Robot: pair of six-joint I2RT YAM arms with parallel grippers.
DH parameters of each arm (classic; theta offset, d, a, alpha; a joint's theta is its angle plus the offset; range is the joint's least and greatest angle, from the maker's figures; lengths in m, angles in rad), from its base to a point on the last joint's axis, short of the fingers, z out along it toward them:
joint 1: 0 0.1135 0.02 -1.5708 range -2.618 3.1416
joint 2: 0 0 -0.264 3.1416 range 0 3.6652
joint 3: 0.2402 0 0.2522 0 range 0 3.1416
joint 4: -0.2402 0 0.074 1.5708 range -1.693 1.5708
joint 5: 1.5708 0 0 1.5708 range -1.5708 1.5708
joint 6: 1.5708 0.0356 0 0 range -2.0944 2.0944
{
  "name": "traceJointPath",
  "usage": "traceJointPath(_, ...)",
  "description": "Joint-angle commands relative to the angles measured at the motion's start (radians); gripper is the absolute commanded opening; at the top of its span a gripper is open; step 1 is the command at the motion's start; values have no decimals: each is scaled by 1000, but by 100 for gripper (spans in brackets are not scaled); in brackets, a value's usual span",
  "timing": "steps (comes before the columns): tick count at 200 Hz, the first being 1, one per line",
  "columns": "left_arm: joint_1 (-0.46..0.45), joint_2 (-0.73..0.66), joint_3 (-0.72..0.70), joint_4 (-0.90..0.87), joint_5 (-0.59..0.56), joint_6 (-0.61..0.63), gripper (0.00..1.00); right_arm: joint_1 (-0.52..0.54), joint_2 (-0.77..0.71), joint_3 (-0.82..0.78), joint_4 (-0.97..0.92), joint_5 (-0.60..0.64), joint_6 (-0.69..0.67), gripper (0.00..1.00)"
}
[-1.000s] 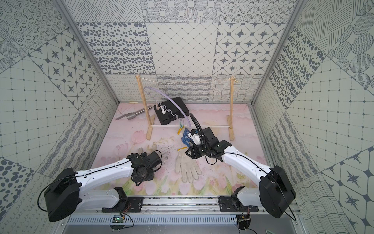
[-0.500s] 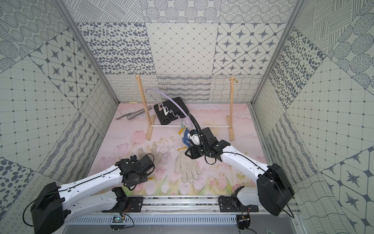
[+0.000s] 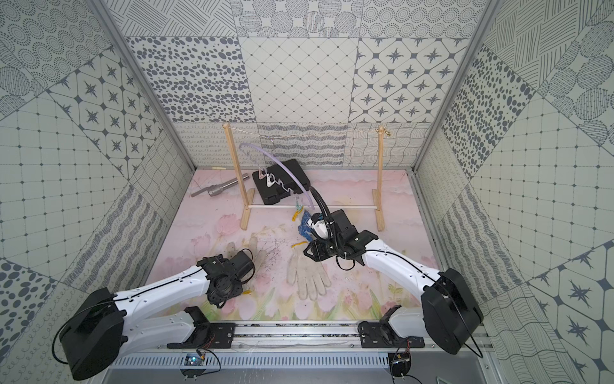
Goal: Clip the gloves onto a hanger to dry
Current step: Pick up the glove from the center of the board.
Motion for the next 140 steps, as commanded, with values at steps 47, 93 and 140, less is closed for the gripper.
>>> traceJointPath(47, 13, -82, -96, 171, 29, 19, 31, 5, 6, 5, 34, -11, 7, 39)
traceJointPath(93, 13, 17, -143, 303, 74, 11, 22, 6, -5, 9, 31, -23, 20, 37)
traceJointPath(140, -1, -21, -99, 265, 83, 65, 0, 29, -29, 6, 23, -11, -24, 36)
